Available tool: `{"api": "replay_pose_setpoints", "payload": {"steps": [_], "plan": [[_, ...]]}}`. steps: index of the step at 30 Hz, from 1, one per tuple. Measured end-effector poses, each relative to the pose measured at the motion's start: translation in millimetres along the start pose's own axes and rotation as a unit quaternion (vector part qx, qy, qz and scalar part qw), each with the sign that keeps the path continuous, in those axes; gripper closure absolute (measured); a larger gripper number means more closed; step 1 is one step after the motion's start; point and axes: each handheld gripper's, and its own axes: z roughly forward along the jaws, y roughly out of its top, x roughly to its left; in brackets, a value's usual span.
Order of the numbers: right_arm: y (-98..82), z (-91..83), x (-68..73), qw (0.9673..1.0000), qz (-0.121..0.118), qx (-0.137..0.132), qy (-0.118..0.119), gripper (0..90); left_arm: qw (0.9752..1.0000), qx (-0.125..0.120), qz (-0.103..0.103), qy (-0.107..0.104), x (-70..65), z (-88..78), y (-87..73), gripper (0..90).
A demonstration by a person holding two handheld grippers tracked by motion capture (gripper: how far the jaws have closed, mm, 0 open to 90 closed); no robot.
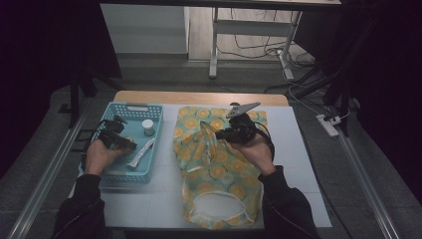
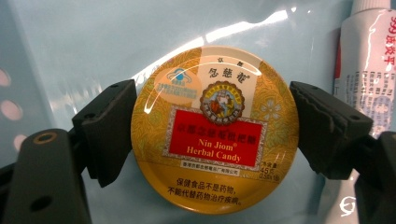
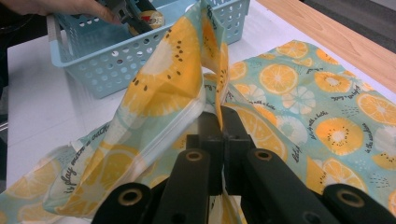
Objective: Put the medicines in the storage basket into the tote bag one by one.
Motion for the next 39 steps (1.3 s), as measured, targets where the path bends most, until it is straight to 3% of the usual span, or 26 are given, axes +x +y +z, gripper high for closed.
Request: {"api": "replay_pose_setpoints", "payload": {"steps": [2,8,14,25,39], "plan": [[0.0,0.1,-0.1,1.0000,0.000,0.000,0.000,90.0,1.0000,0.001,-0.006,-0.005,0.2,-0.7,0.2,20.0],[0.0,0.6,0.0,1.0000,0.001,0.000,-0.001,90.0,0.9993,-0.032,-0.005,-0.017,-2.6,-9.1,0.2,20.1],[-0.3,0.9,-0.5,1.0000,-0.001,-0.001,-0.002,90.0,0.9977,-0.054,0.015,-0.038,-6.2,-17.6,1.0,20.1],[-0.9,2.2,-0.4,1.0000,0.000,-0.002,-0.002,90.0,0.9944,-0.083,0.051,-0.040,-15.9,-40.6,-3.5,20.1],[-0.9,2.8,-0.2,1.0000,0.002,-0.003,-0.001,90.0,0.9893,-0.110,0.075,-0.060,-29.7,-65.5,-16.5,20.2]]}}
